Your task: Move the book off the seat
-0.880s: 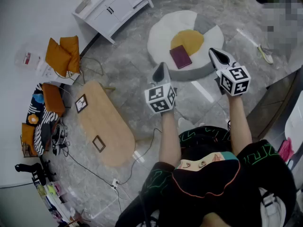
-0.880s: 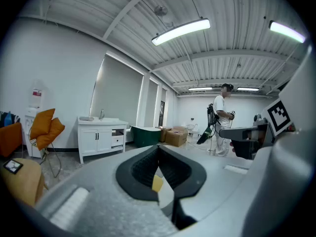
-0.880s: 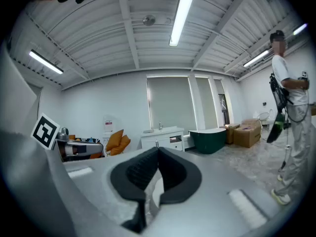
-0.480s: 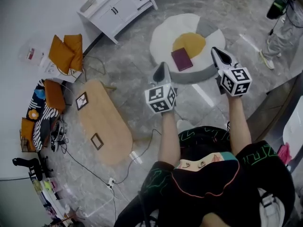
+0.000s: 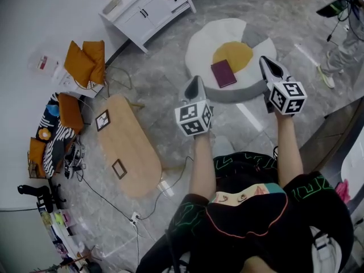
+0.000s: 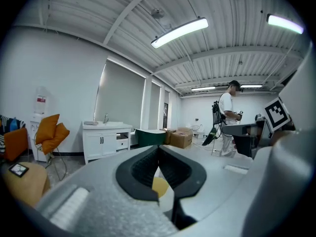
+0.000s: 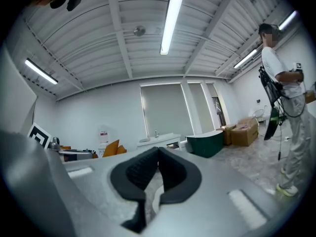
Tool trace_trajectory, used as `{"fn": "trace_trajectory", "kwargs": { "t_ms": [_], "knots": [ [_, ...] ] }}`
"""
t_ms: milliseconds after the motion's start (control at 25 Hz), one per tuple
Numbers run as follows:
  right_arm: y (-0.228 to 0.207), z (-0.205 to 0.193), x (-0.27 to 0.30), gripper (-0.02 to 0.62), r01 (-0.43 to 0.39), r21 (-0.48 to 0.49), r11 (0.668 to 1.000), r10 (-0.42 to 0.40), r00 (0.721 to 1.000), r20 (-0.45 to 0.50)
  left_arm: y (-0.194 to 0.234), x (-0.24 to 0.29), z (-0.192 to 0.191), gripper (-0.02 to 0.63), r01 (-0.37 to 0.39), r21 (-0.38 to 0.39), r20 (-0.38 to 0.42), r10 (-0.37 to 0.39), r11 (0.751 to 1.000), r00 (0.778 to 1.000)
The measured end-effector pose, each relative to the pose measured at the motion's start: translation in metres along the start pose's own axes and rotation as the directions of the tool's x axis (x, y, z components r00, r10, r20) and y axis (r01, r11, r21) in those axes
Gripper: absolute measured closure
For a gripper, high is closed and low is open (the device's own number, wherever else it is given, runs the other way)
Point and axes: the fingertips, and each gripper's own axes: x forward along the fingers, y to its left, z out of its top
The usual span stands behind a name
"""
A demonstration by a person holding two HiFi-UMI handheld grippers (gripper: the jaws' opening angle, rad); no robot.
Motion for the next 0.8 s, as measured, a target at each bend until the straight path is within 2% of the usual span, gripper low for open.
{"fn": "trace_trajectory", "kwargs": {
  "t_ms": [160,280,480,640,800],
  "knots": [
    [-0.002,-0.017,0.012,0.592,0.054,-0.026,0.998,-0.055,0.998,-0.016,0.03,0.002,-0.023,0.597,-0.068,-0.029,-0.045,0.066,0.997,0.997],
    [-0.009,-0.023,0.023,0.592,0.105,-0.056,0.993,-0.106,0.994,-0.014,0.047,0.01,-0.04,0.597,-0.086,-0.059,-0.077,0.081,0.995,0.994],
    [-0.021,-0.042,0.067,0.592,0.12,-0.043,0.992,-0.123,0.99,-0.068,0.063,0.06,-0.061,0.597,-0.052,-0.093,-0.131,0.04,0.994,0.991],
    [-0.036,-0.075,0.107,0.592,0.13,-0.026,0.991,-0.132,0.98,-0.148,0.071,0.108,-0.084,0.596,-0.024,-0.13,-0.154,0.004,0.991,0.988],
    [-0.051,-0.125,0.144,0.592,0.15,0.011,0.989,-0.141,0.95,-0.278,0.076,0.156,-0.129,0.597,0.009,-0.187,-0.255,-0.057,0.982,0.965]
  ]
}}
